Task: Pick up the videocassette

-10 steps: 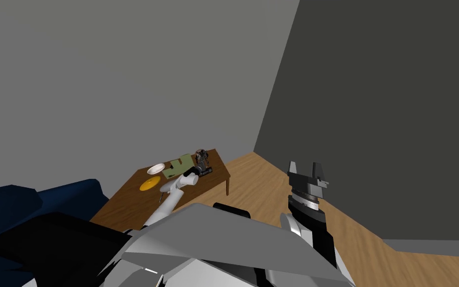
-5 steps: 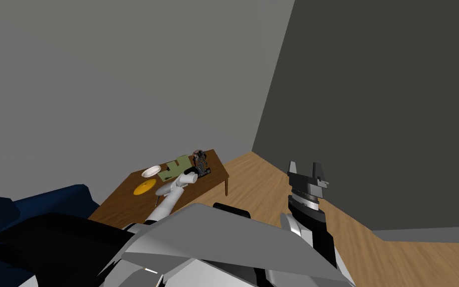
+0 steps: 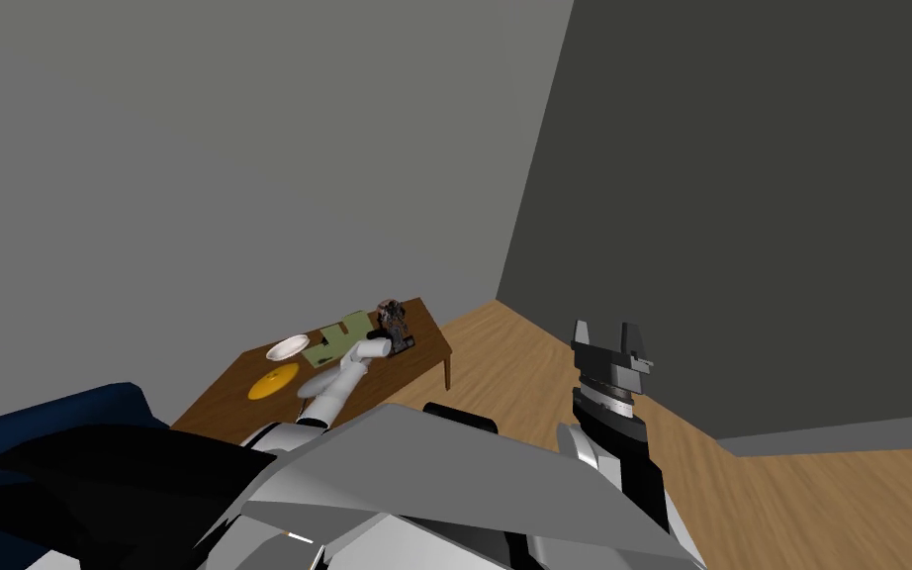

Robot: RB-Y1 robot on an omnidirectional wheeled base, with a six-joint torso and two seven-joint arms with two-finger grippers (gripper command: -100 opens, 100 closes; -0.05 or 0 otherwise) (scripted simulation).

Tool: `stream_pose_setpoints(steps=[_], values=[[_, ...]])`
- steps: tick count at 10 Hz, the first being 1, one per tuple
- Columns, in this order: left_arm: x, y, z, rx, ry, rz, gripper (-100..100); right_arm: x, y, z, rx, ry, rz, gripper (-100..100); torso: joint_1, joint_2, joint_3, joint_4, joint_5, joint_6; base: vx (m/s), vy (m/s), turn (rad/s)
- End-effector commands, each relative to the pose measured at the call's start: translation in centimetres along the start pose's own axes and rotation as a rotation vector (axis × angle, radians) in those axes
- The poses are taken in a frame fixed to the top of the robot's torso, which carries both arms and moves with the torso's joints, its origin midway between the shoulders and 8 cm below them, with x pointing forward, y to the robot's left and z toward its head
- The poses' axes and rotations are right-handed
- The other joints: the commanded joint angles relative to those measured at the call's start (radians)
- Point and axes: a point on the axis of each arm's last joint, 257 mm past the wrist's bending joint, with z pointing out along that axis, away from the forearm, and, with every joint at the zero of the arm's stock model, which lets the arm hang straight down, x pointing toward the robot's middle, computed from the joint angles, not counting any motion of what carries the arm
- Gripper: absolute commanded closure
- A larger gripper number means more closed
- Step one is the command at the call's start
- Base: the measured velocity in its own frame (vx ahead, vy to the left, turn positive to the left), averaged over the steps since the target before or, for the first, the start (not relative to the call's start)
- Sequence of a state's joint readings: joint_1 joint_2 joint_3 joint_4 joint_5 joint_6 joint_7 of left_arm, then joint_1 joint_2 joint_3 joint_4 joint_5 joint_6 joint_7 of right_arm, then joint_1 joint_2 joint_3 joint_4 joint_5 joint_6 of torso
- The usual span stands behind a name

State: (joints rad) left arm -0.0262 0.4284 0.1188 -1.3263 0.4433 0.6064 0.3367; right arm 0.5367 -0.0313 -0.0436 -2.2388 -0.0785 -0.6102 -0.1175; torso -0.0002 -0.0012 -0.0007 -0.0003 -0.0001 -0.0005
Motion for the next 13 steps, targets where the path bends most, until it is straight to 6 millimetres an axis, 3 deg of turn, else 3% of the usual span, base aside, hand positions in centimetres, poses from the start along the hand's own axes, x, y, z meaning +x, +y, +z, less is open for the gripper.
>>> stream_pose_setpoints(steps=[1,2,3,5,13], values=[[-1.6,1.7,0.3,-0.063,-0.036,-0.018,-100,0.0,0.0,0.0,0.0,0.0,0.0,0,0.0,0.0,0.0,0.0,0.0,0.0,0.014,-0.001,-0.058],[-2.0,1.2,0.4,-0.087,-0.049,-0.037,-100,0.0,0.0,0.0,0.0,0.0,0.0,0,0.0,0.0,0.0,0.0,0.0,-0.001,0.015,0.0,-0.086],[-3.2,2.7,0.6,-0.127,-0.074,-0.046,-100,0.0,0.0,0.0,0.0,0.0,0.0,0,0.0,0.0,0.0,0.0,0.0,0.0,0.014,0.004,-0.064],[-4.6,3.7,0.7,-0.189,-0.111,-0.075,-100,0.0,0.0,0.0,0.0,0.0,0.0,0,0.0,0.0,0.0,0.0,0.0,0.0,0.014,0.001,-0.085],[-8.8,6.0,-0.3,-0.387,-0.227,-0.186,-100,0.0,0.0,0.0,0.0,0.0,0.0,0,0.0,0.001,0.0,0.0,0.0,-0.001,0.01,0.0,-0.059]])
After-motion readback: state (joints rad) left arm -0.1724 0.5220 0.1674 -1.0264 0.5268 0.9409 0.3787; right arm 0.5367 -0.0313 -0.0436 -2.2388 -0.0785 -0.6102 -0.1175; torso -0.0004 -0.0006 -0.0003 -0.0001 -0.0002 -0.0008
